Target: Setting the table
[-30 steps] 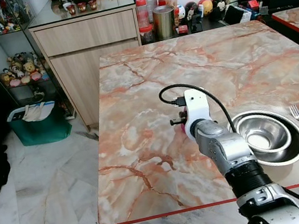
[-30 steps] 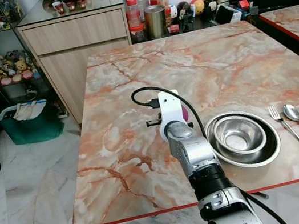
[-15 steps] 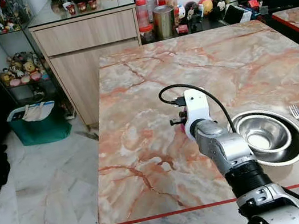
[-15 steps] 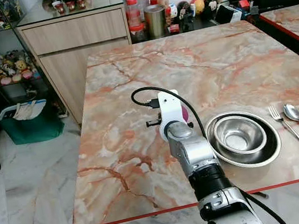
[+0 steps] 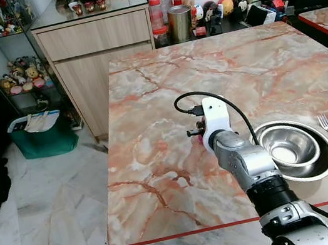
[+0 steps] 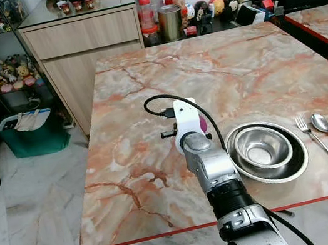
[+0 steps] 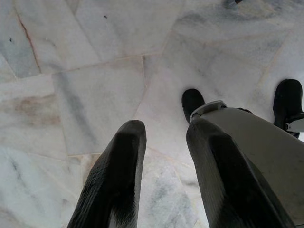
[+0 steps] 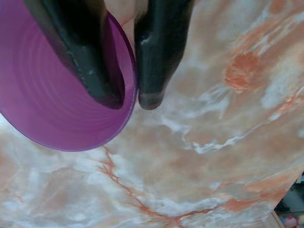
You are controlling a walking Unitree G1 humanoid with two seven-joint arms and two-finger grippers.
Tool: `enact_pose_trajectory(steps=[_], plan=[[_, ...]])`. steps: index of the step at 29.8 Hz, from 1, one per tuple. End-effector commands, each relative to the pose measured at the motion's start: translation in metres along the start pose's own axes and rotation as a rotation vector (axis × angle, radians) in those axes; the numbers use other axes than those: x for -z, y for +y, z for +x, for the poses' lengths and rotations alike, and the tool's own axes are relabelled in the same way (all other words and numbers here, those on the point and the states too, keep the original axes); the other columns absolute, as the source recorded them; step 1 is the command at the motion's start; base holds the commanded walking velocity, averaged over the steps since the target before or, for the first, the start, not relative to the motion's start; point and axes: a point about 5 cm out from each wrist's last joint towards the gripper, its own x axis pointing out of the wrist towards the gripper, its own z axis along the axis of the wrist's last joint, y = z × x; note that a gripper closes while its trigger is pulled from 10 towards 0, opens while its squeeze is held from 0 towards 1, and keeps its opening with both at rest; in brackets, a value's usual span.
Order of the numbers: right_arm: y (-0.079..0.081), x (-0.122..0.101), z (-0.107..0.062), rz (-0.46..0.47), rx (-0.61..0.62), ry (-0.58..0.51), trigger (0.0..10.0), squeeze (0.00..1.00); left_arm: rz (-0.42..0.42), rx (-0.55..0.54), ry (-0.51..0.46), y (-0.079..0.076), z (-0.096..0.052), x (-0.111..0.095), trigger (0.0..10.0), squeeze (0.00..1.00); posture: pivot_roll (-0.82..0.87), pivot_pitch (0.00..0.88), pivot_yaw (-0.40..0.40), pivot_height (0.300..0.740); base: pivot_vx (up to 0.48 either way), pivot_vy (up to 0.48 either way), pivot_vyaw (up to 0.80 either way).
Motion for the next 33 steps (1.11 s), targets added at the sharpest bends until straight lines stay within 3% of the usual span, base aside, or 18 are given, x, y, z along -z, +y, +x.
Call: enact_pose_trajectory(steps=[1,3,5,6,10,12,13,23,33], plan=[[0.002,-0.005,-0.002,-0.001,-0.003,-0.018,10.0,0.77,-0.004,0.001,0.013,0.001,0.000,0.003,10.0,0.00,-0.03,0.020,0.013,0.736,0.000,0.000,0.00],[0.002,-0.005,-0.002,-0.002,-0.002,-0.018,10.0,0.74,-0.003,0.001,0.013,0.001,0.000,0.003,10.0,0.00,-0.03,0.020,0.013,0.736,0.000,0.000,0.00],[0.002,-0.005,-0.002,-0.002,-0.001,-0.018,10.0,0.77,-0.003,0.001,0.013,0.001,0.000,0.003,10.0,0.00,-0.03,0.020,0.013,0.736,0.000,0.000,0.00],[0.002,-0.005,-0.002,-0.003,-0.002,-0.018,10.0,0.73,-0.003,0.001,0.012,0.001,0.000,0.003,10.0,0.00,-0.03,0.018,0.014,0.736,0.000,0.000,0.00],[0.002,-0.005,-0.002,-0.002,-0.003,-0.020,10.0,0.76,-0.004,0.002,0.010,0.001,0.000,0.002,10.0,0.00,-0.03,0.018,0.014,0.736,0.000,0.000,0.00],[0.003,-0.006,-0.002,-0.002,-0.004,-0.021,10.0,0.71,-0.004,0.001,0.009,0.001,0.000,0.002,10.0,0.00,-0.03,0.018,0.014,0.736,0.000,0.000,0.00],[0.003,-0.006,-0.002,-0.003,-0.005,-0.022,10.0,0.00,-0.003,0.001,0.009,0.001,0.000,0.002,10.0,0.00,-0.03,0.017,0.014,0.736,0.000,0.000,0.00],[0.005,-0.022,-0.004,0.065,-0.011,-0.127,10.0,0.00,-0.005,0.000,0.008,0.001,0.000,0.002,10.0,0.00,-0.03,0.017,0.013,0.736,0.000,0.000,0.00],[0.004,-0.026,-0.005,0.080,-0.005,-0.159,10.0,0.00,-0.005,0.001,0.005,0.001,0.000,0.000,10.0,0.00,-0.03,0.015,0.014,0.736,0.000,0.000,0.00]])
